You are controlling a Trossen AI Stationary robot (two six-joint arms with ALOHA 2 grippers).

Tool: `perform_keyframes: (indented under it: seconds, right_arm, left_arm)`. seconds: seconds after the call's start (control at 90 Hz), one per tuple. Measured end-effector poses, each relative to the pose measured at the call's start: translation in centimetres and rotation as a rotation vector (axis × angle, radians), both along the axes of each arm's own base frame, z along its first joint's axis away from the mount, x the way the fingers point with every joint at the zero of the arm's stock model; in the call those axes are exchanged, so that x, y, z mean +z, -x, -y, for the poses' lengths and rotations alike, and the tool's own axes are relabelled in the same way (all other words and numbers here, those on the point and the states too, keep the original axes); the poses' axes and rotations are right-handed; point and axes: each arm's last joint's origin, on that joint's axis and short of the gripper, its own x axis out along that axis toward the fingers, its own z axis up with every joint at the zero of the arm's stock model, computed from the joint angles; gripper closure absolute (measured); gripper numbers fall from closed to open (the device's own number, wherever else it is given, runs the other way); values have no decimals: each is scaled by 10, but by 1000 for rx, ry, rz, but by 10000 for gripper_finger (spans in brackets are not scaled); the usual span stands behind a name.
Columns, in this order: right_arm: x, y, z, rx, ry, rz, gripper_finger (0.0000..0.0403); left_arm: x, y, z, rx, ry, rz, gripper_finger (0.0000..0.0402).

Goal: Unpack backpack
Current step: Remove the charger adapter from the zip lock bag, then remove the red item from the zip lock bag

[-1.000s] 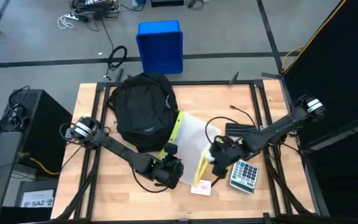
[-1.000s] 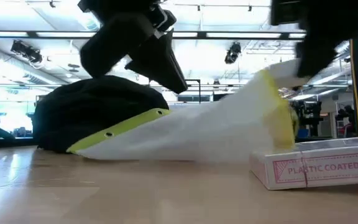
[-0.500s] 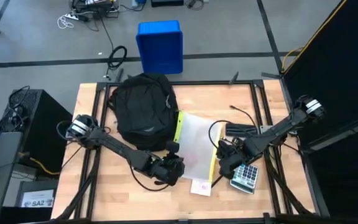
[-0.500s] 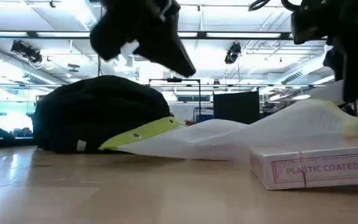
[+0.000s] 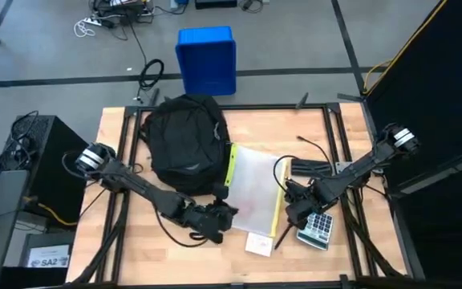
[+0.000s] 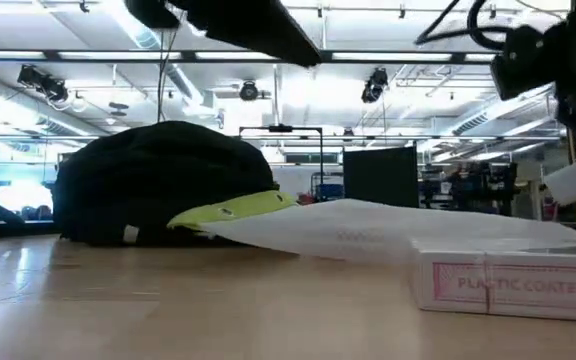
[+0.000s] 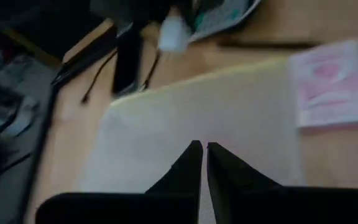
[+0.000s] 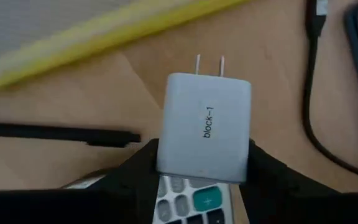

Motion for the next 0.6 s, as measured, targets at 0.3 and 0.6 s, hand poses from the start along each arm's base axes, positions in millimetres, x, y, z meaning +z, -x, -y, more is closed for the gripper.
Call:
perform_keyframes:
  seconds: [0.3, 0.6]
  right_arm:
    - [-23, 6, 13, -49, 2, -38, 241]
    - [-18, 2, 13, -25, -4, -23, 172]
  left_arm:
    - [-9, 29, -28, 9, 108, 198, 402]
    - [-12, 30, -30, 10, 107, 185, 402]
